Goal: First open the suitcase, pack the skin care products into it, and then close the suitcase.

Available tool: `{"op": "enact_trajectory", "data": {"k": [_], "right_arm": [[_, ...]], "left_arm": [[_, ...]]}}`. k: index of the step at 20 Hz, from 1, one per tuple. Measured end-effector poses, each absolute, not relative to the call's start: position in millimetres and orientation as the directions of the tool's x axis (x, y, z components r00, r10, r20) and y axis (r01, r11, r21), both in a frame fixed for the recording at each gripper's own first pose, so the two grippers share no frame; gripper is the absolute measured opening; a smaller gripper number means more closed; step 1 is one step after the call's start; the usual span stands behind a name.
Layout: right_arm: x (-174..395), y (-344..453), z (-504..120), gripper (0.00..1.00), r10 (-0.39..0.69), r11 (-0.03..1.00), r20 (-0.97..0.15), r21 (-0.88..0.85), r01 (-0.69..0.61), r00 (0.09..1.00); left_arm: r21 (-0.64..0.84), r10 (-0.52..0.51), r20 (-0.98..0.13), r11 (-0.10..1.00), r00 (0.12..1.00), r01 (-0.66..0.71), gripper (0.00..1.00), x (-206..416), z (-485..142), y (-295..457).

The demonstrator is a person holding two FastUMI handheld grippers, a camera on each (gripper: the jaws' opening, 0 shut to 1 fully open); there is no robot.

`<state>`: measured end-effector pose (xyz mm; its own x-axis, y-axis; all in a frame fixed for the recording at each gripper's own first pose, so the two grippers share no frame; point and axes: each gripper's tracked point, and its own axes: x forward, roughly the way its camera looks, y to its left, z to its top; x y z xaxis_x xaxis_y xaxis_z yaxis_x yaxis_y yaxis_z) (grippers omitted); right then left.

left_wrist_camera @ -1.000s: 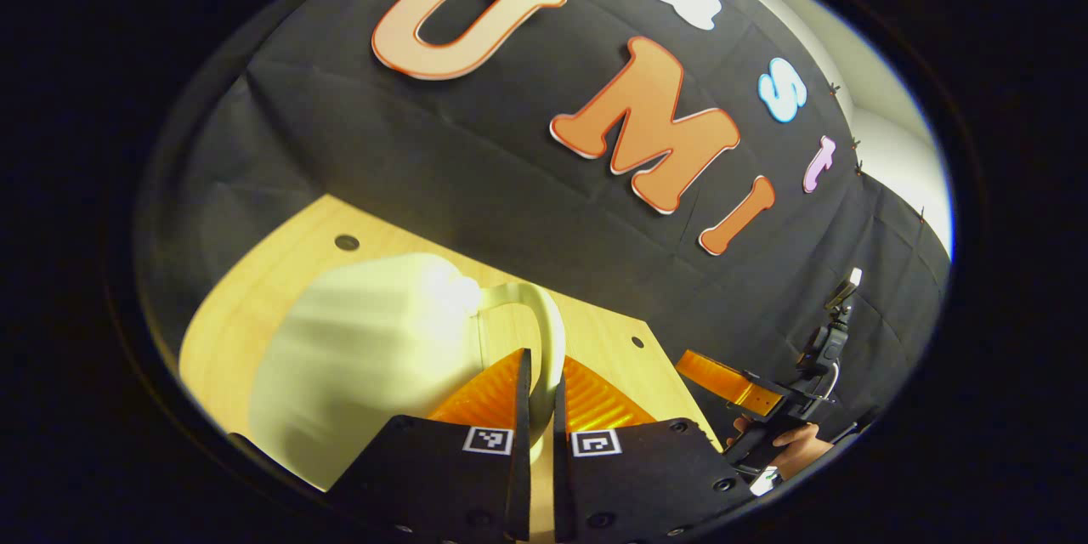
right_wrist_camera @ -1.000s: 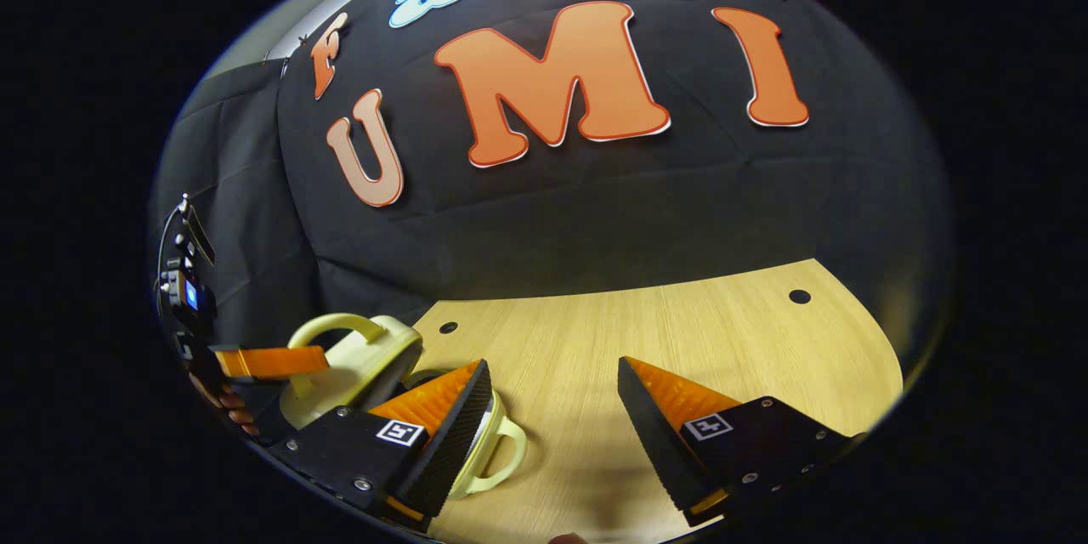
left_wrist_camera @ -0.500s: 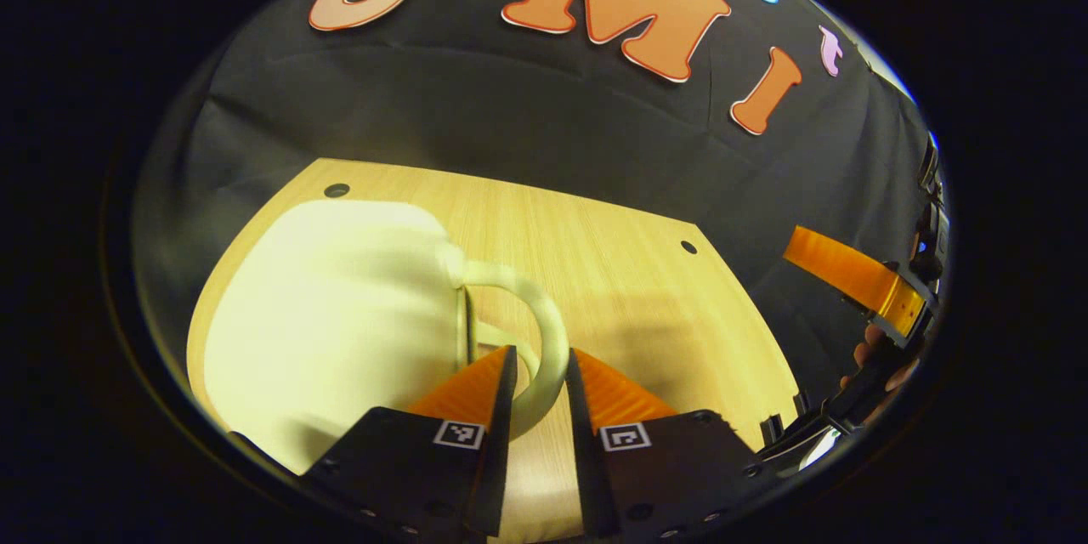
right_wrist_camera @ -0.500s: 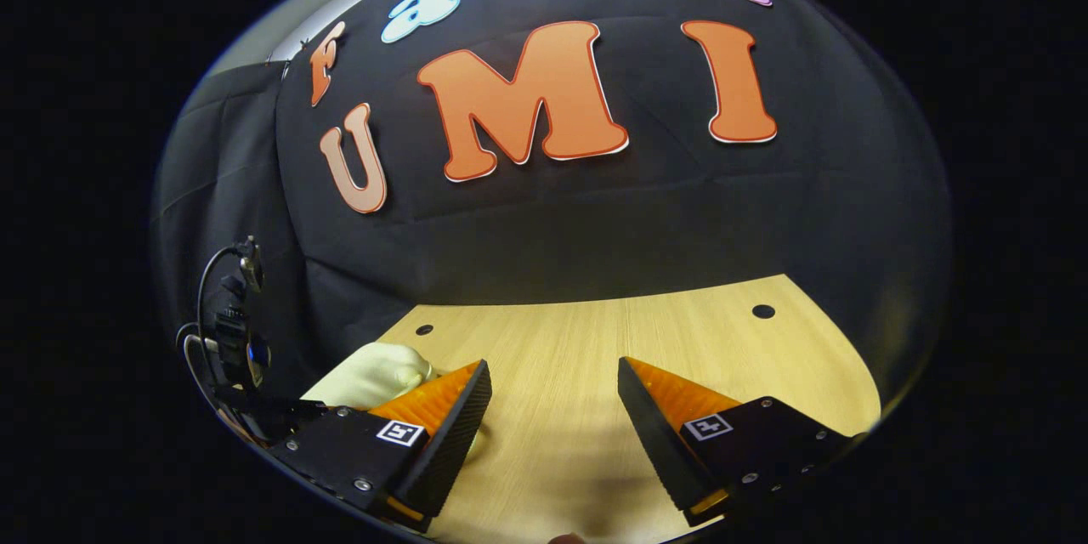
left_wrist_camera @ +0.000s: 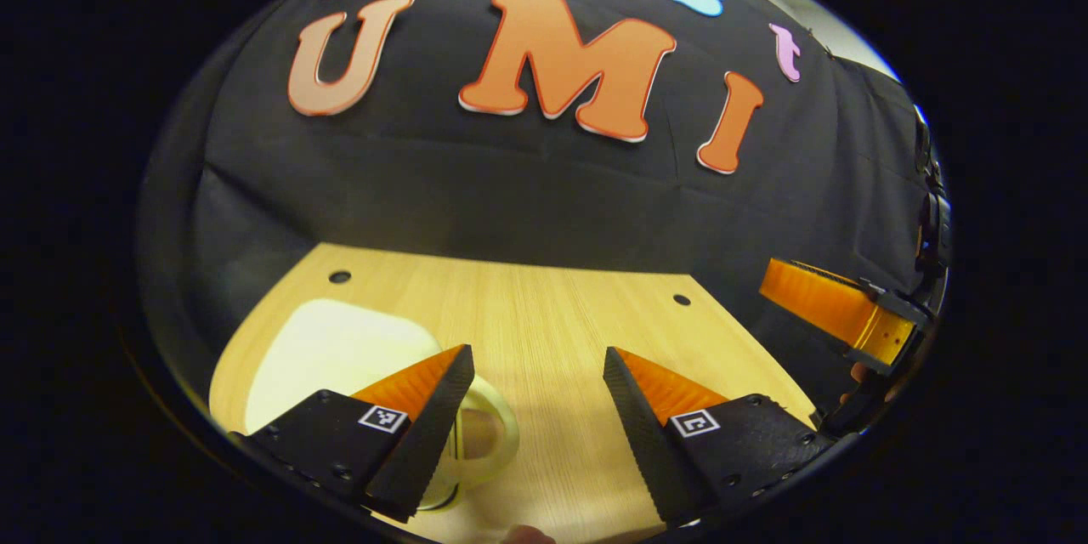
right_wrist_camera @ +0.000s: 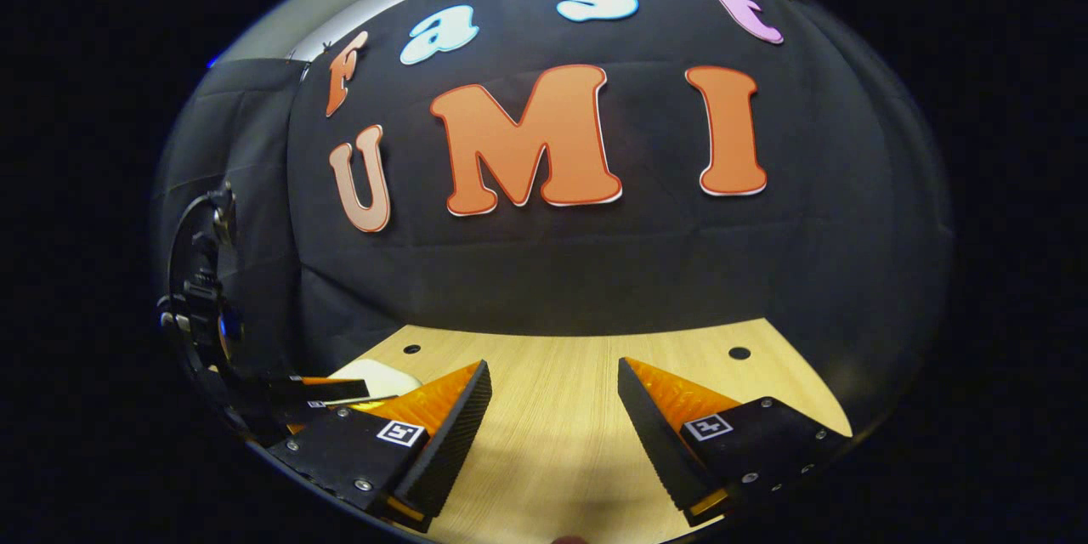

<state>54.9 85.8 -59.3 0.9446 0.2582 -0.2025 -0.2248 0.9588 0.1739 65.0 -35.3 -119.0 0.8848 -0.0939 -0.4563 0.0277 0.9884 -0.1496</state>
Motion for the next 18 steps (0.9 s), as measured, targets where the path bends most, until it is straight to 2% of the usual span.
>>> {"op": "enact_trajectory", "data": {"k": [4,11,18], "right_arm": [[56,90,-45,0.95,0.258,0.963,-0.164,0.128,-0.239,0.952],[54,94,-27,0.95,0.201,0.979,-0.130,0.070,-0.193,0.971],[51,91,-20,0.95,0.133,0.991,-0.109,0.038,-0.129,0.985]], "left_arm": [[-0.081,-0.018,-0.308,0.997,0.951,-0.007,0.96,66,-70,-30],[-0.100,-0.059,-0.231,0.994,0.971,0.036,0.96,64,-48,-27],[-0.010,-0.057,-0.153,0.998,0.987,0.056,0.96,71,-34,-6]]}}
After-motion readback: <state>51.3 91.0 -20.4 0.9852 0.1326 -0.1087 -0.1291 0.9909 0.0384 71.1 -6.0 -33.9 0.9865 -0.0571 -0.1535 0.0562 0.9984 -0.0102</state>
